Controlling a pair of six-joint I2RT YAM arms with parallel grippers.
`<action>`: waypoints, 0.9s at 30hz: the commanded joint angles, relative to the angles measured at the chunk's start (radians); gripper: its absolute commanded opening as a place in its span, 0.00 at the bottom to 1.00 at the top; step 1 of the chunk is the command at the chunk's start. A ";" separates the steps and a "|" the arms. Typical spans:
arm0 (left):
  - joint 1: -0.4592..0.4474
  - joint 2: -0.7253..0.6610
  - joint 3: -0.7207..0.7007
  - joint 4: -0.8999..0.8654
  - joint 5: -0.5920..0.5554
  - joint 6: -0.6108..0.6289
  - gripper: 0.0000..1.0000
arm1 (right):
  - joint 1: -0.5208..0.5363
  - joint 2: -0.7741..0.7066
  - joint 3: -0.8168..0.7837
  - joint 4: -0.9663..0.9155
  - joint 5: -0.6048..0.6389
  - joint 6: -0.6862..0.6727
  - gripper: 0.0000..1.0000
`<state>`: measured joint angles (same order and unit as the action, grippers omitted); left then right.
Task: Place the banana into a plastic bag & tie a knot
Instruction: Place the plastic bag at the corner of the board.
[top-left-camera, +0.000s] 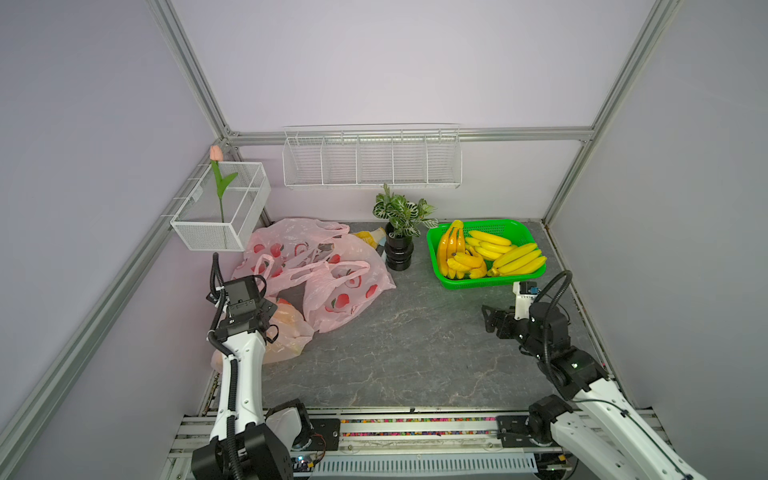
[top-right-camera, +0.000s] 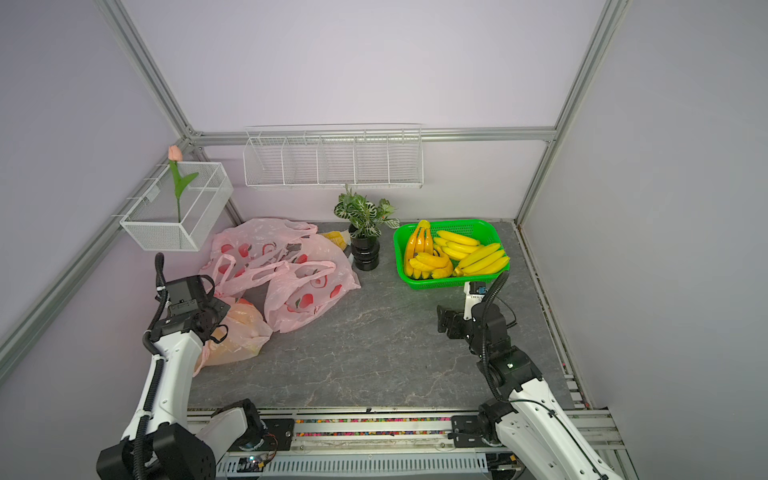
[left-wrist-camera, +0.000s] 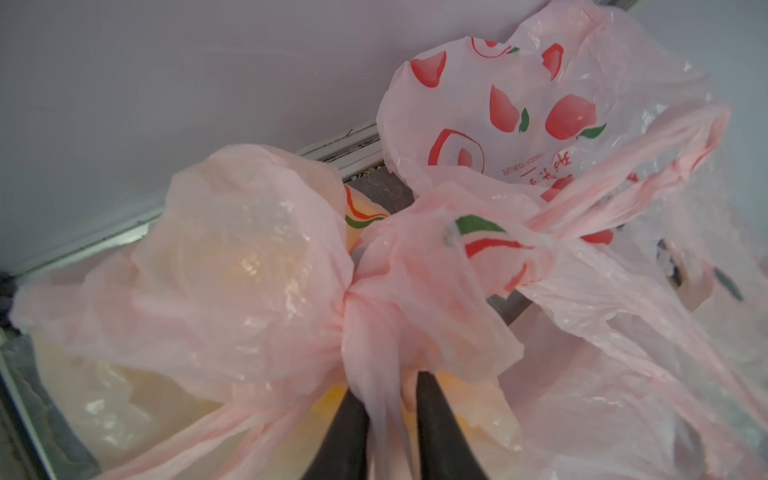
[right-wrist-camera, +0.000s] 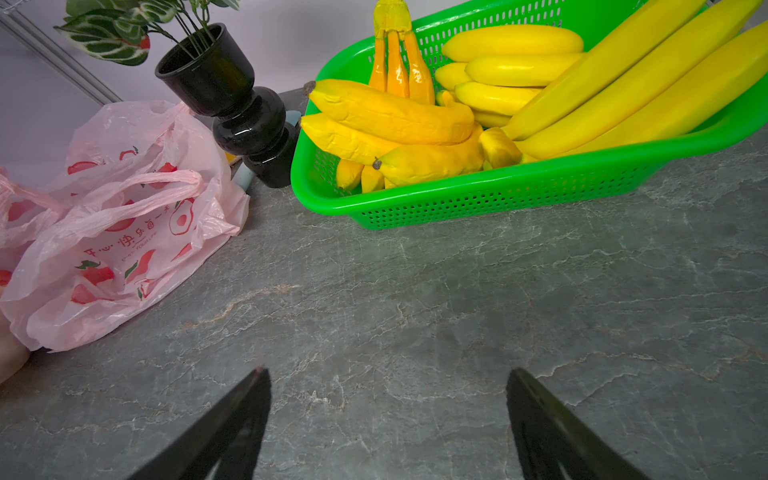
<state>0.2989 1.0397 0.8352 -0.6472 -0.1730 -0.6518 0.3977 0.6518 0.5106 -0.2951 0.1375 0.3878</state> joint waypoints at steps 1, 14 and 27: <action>0.003 -0.024 0.057 -0.003 0.034 0.029 0.36 | -0.008 -0.003 -0.014 0.014 -0.001 -0.004 0.91; -0.468 -0.041 0.274 -0.091 -0.123 0.180 0.66 | -0.007 0.059 0.043 -0.005 -0.089 -0.001 0.91; -0.779 0.518 0.398 -0.104 -0.357 0.231 0.79 | 0.019 0.069 0.094 -0.059 -0.111 0.011 0.89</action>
<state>-0.4789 1.5127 1.1969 -0.7124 -0.3977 -0.4168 0.4080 0.7223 0.5838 -0.3305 0.0395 0.3893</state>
